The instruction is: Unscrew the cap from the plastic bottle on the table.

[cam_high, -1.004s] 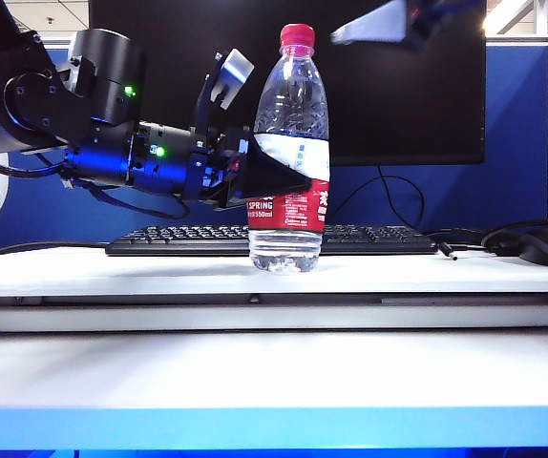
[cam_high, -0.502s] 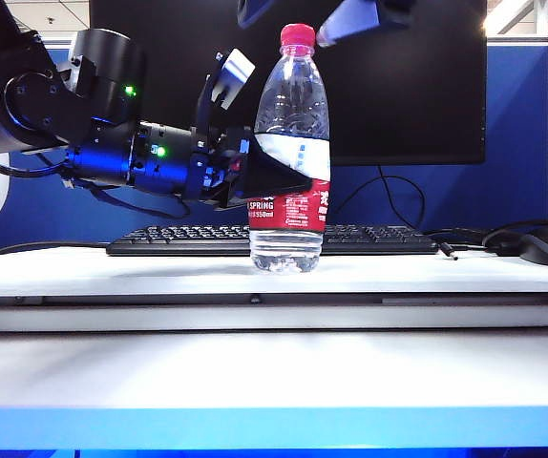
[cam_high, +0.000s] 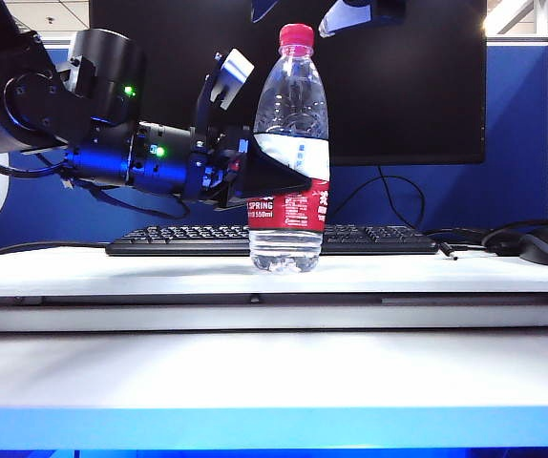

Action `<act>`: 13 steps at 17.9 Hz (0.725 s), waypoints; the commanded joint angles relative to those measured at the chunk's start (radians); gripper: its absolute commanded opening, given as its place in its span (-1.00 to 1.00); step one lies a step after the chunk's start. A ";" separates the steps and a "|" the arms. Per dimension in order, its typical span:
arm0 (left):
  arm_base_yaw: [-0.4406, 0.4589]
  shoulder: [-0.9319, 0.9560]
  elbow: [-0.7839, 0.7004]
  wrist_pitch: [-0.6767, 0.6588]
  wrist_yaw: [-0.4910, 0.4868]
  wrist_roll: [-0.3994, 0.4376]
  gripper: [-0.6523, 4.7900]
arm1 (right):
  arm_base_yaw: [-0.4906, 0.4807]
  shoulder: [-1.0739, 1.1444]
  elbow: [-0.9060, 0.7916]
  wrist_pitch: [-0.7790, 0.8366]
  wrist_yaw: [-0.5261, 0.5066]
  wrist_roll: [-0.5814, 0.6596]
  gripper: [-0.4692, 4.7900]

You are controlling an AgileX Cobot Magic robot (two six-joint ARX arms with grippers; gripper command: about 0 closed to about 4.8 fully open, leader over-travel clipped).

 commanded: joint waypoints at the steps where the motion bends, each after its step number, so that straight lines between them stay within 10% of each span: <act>1: 0.000 0.009 -0.008 -0.058 0.002 -0.002 -0.69 | -0.004 0.013 0.002 0.030 0.004 0.001 0.37; 8: 0.000 0.009 -0.008 -0.058 0.027 -0.016 -0.69 | -0.013 0.044 0.002 0.083 0.029 0.001 0.34; 13: 0.000 0.009 -0.008 -0.057 0.045 -0.016 -0.69 | -0.018 0.044 0.002 0.089 0.034 0.001 -0.04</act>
